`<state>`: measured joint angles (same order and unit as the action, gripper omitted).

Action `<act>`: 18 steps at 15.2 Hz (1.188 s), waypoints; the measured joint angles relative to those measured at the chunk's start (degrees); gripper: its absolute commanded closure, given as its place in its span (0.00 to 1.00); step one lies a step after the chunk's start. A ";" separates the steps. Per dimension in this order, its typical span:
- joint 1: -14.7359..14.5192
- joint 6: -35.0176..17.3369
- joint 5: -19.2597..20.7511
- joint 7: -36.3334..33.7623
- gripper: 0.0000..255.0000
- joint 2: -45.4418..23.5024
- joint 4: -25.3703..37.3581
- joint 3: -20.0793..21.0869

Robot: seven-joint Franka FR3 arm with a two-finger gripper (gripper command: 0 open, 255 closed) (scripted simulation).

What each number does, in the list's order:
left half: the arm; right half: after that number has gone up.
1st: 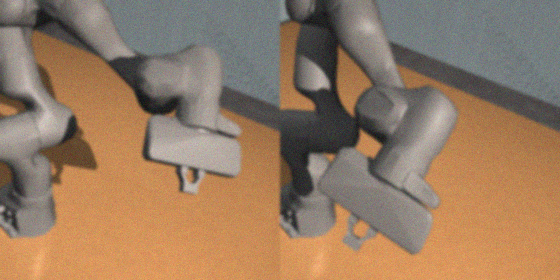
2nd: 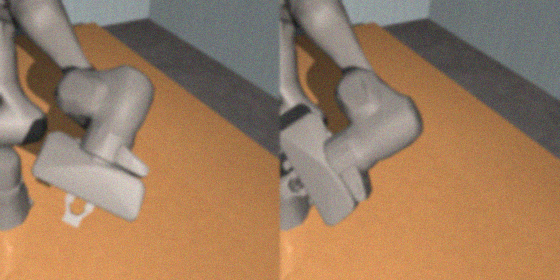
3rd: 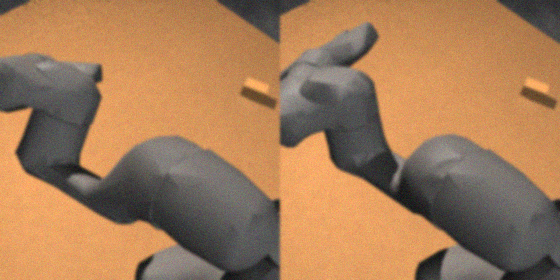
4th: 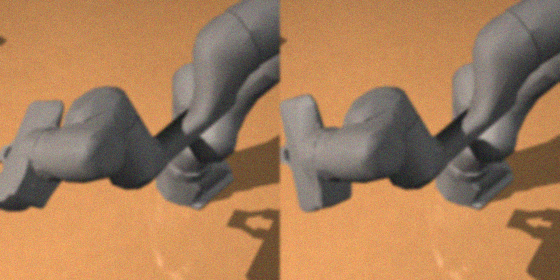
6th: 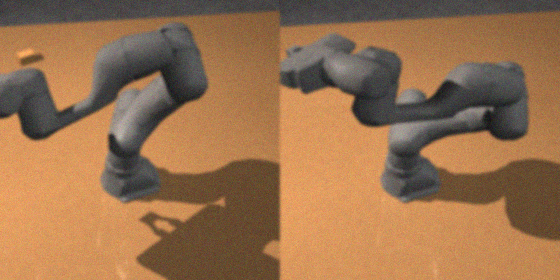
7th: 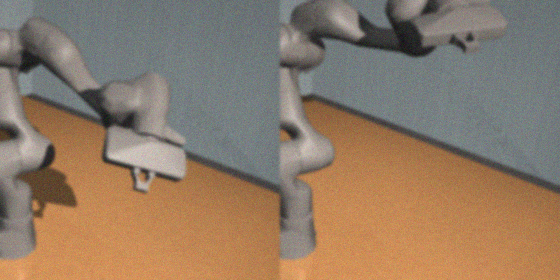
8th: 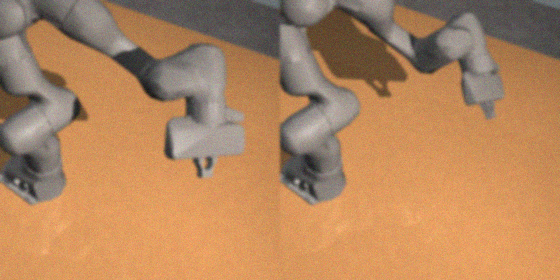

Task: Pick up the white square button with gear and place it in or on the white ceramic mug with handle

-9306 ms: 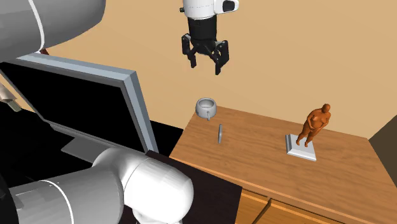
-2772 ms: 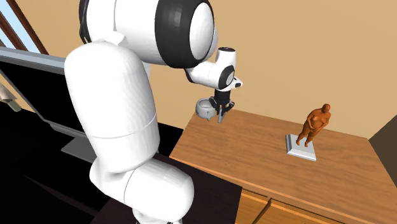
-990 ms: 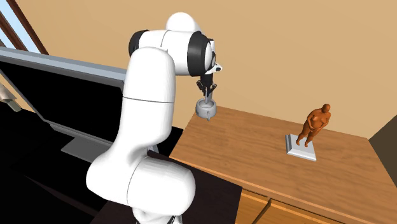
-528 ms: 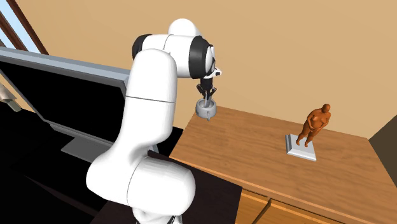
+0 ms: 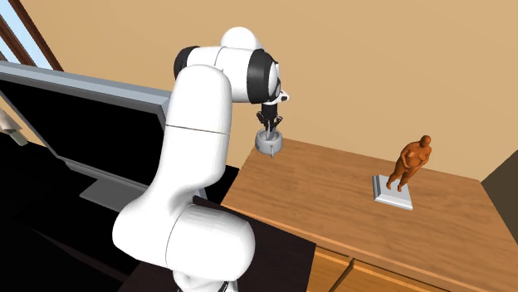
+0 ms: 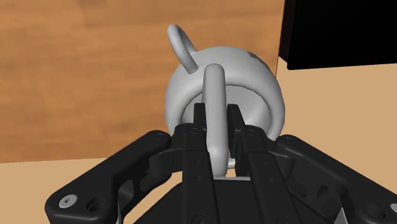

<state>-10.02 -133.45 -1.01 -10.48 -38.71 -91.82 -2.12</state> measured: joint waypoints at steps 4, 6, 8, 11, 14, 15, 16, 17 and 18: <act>-0.01 0.29 0.02 -0.05 0.00 -0.25 -0.24 -0.02; -0.01 0.35 0.02 -0.05 0.00 -0.30 -0.20 -0.02; 0.05 0.80 0.02 0.03 0.00 -0.06 -0.03 -0.03; 0.10 3.42 0.10 0.13 0.00 3.09 -0.51 -0.14; -0.06 4.69 0.15 -0.04 0.00 3.99 -0.15 -0.14; -0.07 4.82 0.16 -0.06 0.00 4.06 -0.10 -0.13; -0.09 4.86 0.17 -0.09 0.00 4.10 -0.10 -0.13; -0.10 4.89 0.17 -0.09 0.00 4.12 -0.10 -0.13; -0.10 4.90 0.17 -0.10 0.00 4.13 -0.10 -0.13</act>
